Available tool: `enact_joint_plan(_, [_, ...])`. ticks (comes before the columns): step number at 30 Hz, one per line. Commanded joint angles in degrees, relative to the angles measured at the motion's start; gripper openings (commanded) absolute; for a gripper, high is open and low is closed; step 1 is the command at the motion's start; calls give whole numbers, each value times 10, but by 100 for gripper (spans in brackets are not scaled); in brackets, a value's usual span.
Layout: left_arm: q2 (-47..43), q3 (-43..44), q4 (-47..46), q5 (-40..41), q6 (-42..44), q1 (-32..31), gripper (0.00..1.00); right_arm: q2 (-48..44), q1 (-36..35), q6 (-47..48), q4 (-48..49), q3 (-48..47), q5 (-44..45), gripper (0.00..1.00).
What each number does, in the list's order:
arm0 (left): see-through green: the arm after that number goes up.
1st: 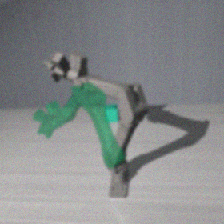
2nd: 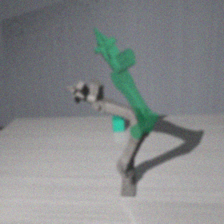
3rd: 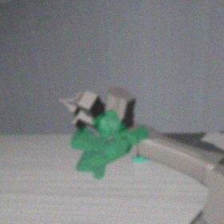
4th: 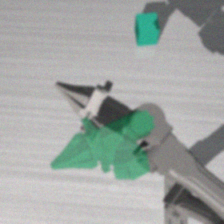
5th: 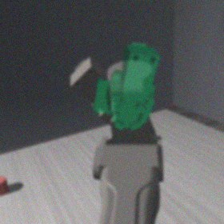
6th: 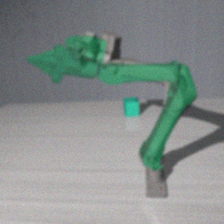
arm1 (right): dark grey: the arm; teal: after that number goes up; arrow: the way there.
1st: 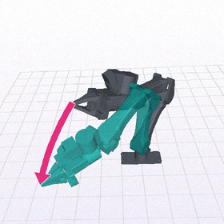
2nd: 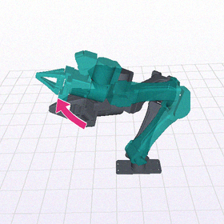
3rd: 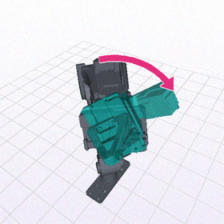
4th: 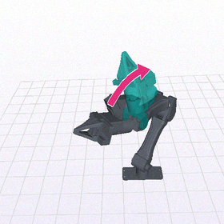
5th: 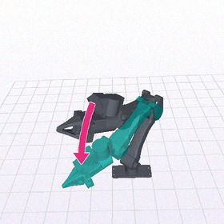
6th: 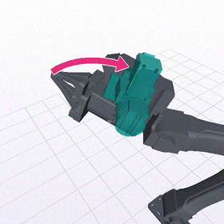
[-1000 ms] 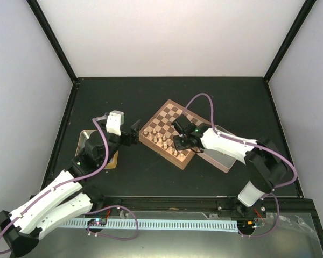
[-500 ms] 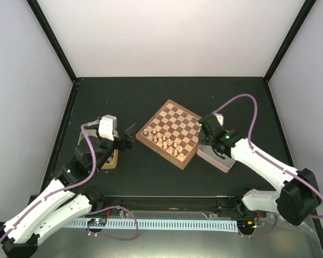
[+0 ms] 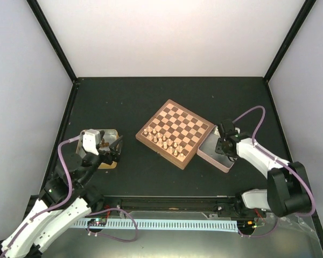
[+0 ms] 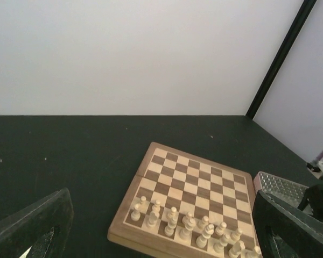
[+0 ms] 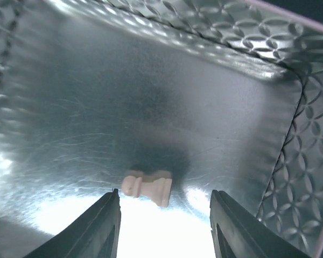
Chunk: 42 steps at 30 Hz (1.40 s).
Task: Set up the chess pieces on the board
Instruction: Pick up the chess piece from the storage box.
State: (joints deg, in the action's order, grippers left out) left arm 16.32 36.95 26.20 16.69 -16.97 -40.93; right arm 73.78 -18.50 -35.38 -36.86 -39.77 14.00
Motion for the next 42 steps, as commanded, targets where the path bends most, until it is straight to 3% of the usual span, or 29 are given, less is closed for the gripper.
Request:
enact_joint_plan(1, [-20,-16,31,-17,-23,4,93,40,18,39,2,-16,-15,47])
enact_joint_plan(15, [-1,-15,22,-16,-19,3,95,105,26,50,29,-31,-18,41])
enact_joint_plan(31, [28,-22,-12,-36,-37,4,95,83,27,20,65,-3,-60,10])
enact_joint_plan(42, [72,-63,-115,-131,-75,4,95,-92,27,-89,138,25,-173,7])
